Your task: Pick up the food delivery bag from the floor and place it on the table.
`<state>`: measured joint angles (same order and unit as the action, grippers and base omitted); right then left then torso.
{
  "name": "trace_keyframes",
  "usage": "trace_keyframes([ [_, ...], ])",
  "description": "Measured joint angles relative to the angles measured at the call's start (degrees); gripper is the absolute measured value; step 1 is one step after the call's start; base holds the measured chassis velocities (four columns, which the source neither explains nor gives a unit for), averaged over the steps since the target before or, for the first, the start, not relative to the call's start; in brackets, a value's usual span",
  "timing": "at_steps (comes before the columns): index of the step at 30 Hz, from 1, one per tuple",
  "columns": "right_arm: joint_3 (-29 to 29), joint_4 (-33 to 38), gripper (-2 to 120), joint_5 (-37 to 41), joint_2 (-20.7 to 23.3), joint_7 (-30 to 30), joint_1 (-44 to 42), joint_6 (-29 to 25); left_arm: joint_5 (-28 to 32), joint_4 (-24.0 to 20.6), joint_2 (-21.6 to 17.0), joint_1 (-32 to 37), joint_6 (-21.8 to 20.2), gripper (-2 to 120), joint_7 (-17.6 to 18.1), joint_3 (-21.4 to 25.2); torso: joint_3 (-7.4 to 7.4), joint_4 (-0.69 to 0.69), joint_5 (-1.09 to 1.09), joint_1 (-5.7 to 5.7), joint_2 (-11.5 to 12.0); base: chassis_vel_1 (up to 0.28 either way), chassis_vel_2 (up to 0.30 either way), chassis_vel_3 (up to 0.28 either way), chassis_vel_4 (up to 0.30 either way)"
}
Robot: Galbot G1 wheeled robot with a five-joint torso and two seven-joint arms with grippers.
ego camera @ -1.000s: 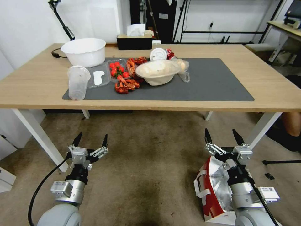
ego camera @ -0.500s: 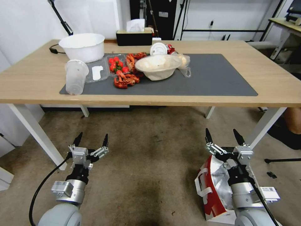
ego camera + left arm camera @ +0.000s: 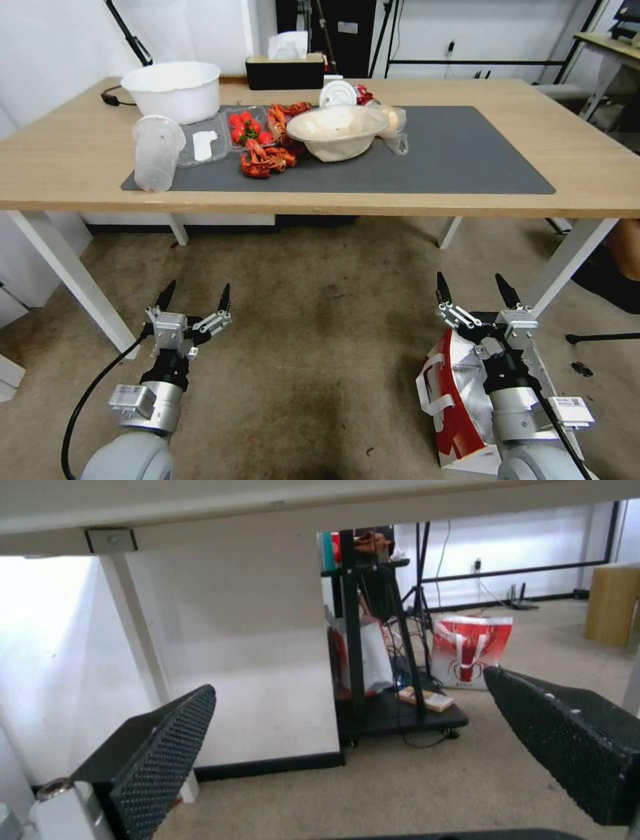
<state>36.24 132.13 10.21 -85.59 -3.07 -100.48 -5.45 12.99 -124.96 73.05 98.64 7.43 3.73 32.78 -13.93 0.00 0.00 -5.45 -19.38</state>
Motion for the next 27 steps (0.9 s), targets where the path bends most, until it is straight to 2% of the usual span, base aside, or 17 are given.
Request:
trace_keyframes([
  [18,0.0,-0.8,100,0.8,0.5,-0.1,0.9,0.2,-1.0,0.0,0.4,0.6,0.6,100,-0.1,-0.5,2.48,0.0,0.0,1.1,3.6,0.0,0.0,0.0,0.0],
  [27,-0.1,-0.9,100,1.3,0.5,0.3,1.2,0.7,-1.0,0.2,0.5,0.1,0.4,100,-0.5,-0.5,4.21,0.0,0.0,1.68,5.9,0.0,0.0,0.0,0.0],
])
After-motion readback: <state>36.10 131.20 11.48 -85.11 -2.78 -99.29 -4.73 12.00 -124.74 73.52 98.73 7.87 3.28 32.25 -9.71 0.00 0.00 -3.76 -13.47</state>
